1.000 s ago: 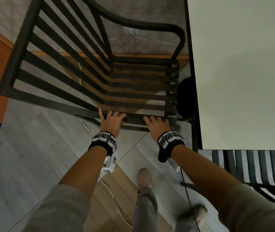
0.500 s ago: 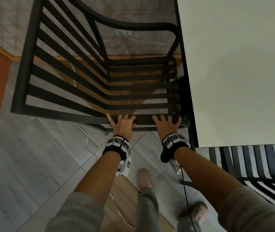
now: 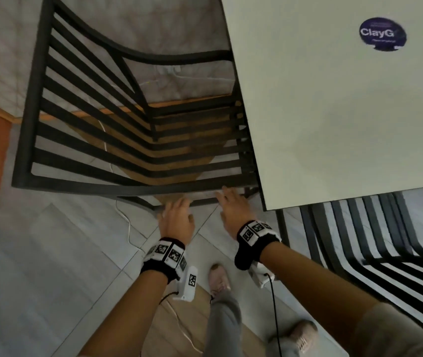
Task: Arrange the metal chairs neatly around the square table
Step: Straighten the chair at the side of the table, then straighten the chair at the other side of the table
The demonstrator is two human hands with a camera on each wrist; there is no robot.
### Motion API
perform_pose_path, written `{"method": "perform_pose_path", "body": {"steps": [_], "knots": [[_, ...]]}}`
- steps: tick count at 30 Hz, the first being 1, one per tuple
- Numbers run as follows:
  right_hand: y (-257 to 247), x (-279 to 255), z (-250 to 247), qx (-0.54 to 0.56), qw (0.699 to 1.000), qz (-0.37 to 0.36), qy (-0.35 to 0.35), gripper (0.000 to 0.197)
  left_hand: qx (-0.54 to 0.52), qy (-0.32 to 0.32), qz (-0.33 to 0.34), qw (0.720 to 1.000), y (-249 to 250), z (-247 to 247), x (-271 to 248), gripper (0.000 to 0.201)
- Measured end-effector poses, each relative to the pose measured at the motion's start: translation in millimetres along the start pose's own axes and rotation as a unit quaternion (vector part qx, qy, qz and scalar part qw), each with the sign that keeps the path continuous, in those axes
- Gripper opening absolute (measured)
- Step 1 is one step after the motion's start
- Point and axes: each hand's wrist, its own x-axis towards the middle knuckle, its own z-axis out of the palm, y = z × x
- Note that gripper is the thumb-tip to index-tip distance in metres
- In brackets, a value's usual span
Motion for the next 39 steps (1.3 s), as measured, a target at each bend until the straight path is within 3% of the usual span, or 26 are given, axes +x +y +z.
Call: {"method": "perform_pose_path", "body": {"steps": [4,8,12,18,22,26,31,35,39], "knots": [[10.3,-64.7,-20.0,0.079,0.989,-0.028,-0.118,0.053,-0.021,-0.041,0.013,0.999,34.4,-9.9,-51.6,0.034],[54.7,-140.5,-67.0,0.062,0.981,-0.051,-0.177,0.045,-0.053,-0.142,0.076,0.986,103.6,-32.3,-96.7,0.028],[134.1,-230.1,-138.0,0.059,0.989,-0.025,-0.132,0.039,-0.064,-0.217,0.131,0.965,211.2,-63.8,-146.1,0.023],[292.9,-367.5,-219.7,0.054,0.995,0.079,-0.027,0.033,0.02,-0.305,0.193,0.932,405.6,-88.7,-222.7,0.036],[384.2,-434.2,-252.5,0.047,0.99,0.132,0.011,0.028,0.065,-0.253,0.241,0.934,515.9,-85.1,-249.6,0.05],[461.5,-464.1,-276.4,0.058,0.984,0.166,0.035,0.026,0.098,-0.19,0.291,0.933,609.8,-64.2,-257.6,0.068],[560.3,-467.4,-307.0,0.06,0.982,0.176,0.034,0.024,0.043,-0.167,0.306,0.936,725.5,-21.4,-237.3,0.055],[648.5,-456.5,-334.8,0.055,0.981,0.184,0.032,0.019,-0.025,-0.189,0.295,0.936,813.5,26.8,-206.3,0.053],[726.5,-436.5,-375.4,0.042,0.982,0.178,0.039,0.021,-0.095,-0.149,0.287,0.941,891.6,51.1,-173.9,0.043]]}}
